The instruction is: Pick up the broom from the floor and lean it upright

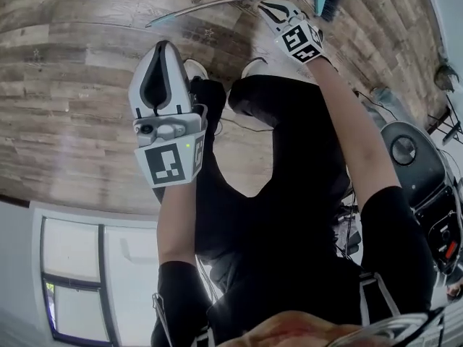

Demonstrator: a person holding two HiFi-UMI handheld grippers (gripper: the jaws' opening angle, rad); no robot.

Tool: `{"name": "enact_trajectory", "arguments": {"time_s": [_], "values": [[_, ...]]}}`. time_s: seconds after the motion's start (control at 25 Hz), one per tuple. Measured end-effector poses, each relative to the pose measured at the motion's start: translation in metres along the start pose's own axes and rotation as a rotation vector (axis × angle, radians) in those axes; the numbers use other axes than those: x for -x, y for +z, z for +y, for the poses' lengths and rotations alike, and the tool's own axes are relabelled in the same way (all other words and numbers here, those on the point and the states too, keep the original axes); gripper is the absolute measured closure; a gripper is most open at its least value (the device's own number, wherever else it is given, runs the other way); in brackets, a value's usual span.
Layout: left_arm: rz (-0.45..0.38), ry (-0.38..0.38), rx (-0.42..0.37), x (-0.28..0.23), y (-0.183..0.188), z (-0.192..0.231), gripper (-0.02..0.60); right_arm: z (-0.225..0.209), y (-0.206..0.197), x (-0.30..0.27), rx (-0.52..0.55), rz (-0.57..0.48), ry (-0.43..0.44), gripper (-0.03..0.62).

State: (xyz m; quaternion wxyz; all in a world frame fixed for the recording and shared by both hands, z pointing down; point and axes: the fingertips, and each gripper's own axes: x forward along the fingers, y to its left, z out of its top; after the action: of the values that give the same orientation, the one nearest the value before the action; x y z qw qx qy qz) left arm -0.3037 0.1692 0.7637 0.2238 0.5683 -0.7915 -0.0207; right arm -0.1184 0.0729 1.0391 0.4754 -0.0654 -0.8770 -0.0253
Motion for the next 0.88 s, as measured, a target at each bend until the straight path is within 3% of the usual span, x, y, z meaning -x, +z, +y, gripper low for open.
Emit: {"name": "enact_trajectory", "arguments": {"time_s": [0.12,0.4,0.56,0.68,0.8,0.88], "values": [[0.023,-0.006,0.044,-0.014,-0.015,0.009,0.561,-0.005,-0.016,-0.033,0.008,0.026,0.014,0.572],[0.065,-0.030,0.006,-0.041,-0.033,0.016,0.561,-0.001,-0.056,-0.087,-0.019,0.088,0.071,0.571],[0.063,-0.021,-0.029,-0.052,-0.043,0.005,0.561,0.005,-0.080,-0.106,0.046,0.151,0.116,0.563],[0.038,-0.006,-0.020,-0.064,-0.052,-0.007,0.561,0.007,-0.092,-0.116,0.055,0.194,0.119,0.479],[0.040,-0.009,0.026,-0.068,-0.067,-0.021,0.561,0.008,-0.101,-0.129,0.105,0.226,0.103,0.479],[0.056,-0.041,-0.009,-0.067,-0.080,-0.031,0.561,0.008,-0.108,-0.138,0.164,0.244,0.099,0.479]]}}
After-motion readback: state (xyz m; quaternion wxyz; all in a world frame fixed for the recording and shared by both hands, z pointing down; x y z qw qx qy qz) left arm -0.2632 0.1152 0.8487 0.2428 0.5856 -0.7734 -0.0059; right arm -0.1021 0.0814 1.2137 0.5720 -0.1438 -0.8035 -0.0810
